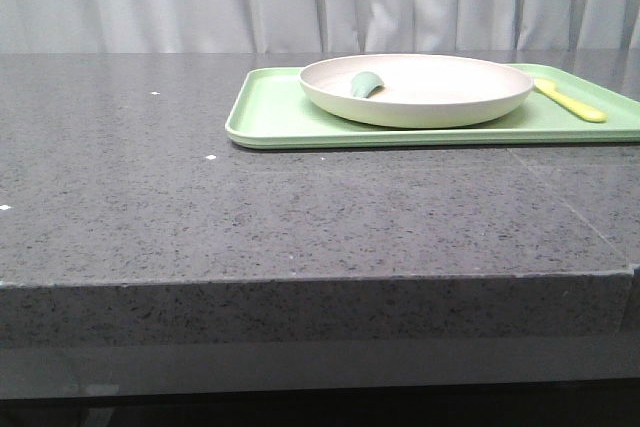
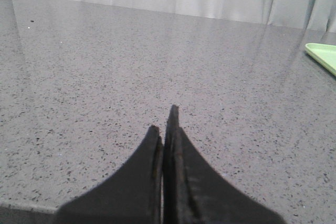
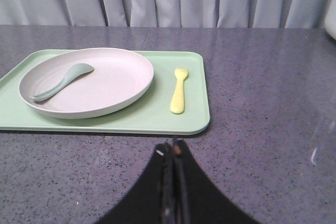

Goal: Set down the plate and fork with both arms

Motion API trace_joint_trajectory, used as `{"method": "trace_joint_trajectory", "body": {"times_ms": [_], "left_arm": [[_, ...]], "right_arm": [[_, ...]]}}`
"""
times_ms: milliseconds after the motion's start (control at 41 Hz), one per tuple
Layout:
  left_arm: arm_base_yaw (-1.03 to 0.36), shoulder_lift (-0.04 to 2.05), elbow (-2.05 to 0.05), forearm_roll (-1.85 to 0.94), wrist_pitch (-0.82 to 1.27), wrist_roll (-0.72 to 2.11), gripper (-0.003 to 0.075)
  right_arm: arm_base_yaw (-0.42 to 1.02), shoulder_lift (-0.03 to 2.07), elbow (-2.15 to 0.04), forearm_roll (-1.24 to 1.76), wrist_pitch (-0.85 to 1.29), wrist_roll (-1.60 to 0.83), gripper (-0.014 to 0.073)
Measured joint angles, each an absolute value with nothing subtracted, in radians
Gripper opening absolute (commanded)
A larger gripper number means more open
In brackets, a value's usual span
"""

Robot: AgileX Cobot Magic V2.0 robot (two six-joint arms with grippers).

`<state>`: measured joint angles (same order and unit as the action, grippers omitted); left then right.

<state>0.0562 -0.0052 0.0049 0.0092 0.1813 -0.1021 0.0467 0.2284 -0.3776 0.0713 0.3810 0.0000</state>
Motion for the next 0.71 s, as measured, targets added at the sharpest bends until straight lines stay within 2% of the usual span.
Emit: {"method": "trace_joint_trajectory", "body": {"times_ms": [122,440,708], "left_arm": [[0.056,-0.005,0.005,0.009,0.181,-0.102,-0.0018],[0.056,-0.005,0.005,0.009,0.181,-0.102,-0.0018],[0.056,-0.005,0.005,0.009,0.181,-0.102,-0.0018]], "right_arm": [[0.047,0.222,-0.331,0.069,0.336,0.0,-0.0118],[0.077,0.083,-0.02,0.067,0.147,0.0,-0.0118],[0.077,-0.009,0.028,0.067,0.192,0.0,-0.0118]]}}
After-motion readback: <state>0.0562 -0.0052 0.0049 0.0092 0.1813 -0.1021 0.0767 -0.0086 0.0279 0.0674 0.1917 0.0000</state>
